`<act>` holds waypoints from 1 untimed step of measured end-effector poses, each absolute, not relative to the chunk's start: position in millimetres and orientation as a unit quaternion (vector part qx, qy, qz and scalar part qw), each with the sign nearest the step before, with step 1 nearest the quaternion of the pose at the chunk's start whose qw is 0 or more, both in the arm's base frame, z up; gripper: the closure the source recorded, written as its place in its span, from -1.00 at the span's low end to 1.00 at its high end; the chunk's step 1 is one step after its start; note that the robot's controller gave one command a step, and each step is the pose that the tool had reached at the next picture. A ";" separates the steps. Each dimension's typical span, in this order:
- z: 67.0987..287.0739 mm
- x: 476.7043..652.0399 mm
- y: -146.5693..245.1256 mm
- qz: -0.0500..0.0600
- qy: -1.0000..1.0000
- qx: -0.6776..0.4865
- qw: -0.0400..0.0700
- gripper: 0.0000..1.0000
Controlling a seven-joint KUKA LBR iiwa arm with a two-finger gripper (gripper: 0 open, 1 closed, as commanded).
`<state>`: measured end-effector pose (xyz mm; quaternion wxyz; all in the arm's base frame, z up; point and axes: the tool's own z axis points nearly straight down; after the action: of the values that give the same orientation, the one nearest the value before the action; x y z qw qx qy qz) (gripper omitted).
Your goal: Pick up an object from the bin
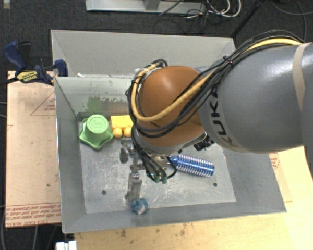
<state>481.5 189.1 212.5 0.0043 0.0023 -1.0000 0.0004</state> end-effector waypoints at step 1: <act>121.9 487.8 125.4 0.002 -1.000 0.030 0.004 -1.00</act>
Offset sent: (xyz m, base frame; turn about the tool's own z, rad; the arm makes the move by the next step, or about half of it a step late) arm 0.0075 -0.0601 -0.0855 -0.0605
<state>487.8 125.4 121.9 0.0042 0.0297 -0.9995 0.0017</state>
